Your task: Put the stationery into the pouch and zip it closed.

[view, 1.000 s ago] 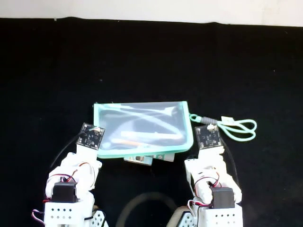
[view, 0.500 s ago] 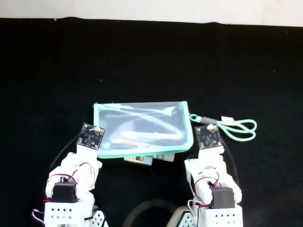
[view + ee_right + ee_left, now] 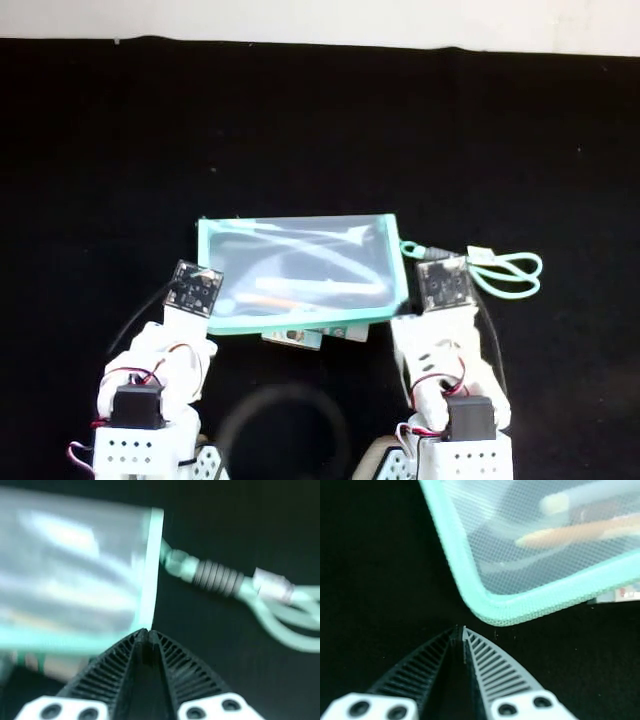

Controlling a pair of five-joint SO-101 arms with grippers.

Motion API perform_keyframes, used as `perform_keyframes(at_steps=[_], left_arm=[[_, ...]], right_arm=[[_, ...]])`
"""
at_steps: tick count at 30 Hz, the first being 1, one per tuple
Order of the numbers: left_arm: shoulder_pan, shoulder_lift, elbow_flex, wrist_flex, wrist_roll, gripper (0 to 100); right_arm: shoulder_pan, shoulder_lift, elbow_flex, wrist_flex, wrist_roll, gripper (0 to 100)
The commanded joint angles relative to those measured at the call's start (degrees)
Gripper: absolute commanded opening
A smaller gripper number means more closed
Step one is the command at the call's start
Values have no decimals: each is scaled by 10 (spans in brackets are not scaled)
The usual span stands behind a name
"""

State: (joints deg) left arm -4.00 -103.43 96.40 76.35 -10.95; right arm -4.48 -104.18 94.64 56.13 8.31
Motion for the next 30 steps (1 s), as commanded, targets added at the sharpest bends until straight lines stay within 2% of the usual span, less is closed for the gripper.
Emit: perform_keyframes(at_steps=[1,6,9,13,18,25,30], left_arm=[[39,-5,7,-9,6,17],[127,-5,7,-33,6,14],[139,-5,-5,-84,6,14],[139,-5,-65,-117,7,13],[139,-5,-135,-114,7,13],[139,-5,-180,-113,7,14],[139,-3,-267,-96,7,16]], right_arm=[[5,0,84,-112,4,6],[5,0,61,-134,4,6],[5,0,19,-117,4,6],[4,0,-71,-33,4,6],[4,0,-176,94,4,6],[4,0,-276,224,3,6],[6,5,-330,315,3,6]])
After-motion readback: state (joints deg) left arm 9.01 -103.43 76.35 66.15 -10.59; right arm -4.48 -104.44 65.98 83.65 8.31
